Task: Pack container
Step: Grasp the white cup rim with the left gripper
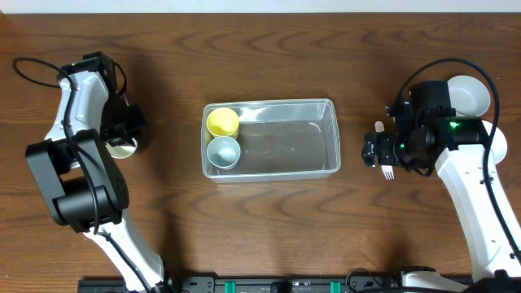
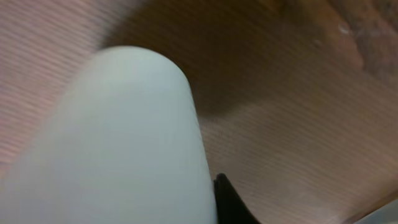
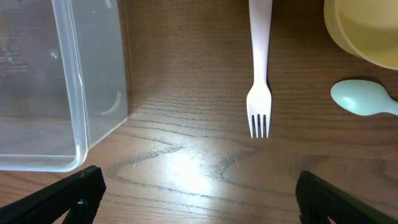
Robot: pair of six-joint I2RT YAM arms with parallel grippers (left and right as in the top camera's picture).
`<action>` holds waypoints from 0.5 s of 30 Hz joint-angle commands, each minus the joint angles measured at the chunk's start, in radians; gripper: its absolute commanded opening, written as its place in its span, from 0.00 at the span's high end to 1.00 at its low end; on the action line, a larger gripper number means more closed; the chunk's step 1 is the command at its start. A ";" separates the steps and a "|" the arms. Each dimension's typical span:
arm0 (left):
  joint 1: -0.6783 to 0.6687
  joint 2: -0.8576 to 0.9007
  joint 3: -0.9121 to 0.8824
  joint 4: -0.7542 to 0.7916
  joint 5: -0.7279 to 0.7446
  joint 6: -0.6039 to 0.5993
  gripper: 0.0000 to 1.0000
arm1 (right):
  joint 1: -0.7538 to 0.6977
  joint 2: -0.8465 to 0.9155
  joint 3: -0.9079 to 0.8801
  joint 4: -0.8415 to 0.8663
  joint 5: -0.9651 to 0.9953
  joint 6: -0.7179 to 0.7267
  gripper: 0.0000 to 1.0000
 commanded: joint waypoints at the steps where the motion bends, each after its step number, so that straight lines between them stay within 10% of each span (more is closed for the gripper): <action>1: 0.000 -0.035 0.002 -0.008 0.012 0.003 0.94 | -0.006 0.001 0.016 -0.001 0.003 -0.012 0.01; 15: -0.137 -0.432 0.023 -0.029 0.068 0.003 0.94 | -0.006 0.001 0.016 0.003 0.003 -0.012 0.01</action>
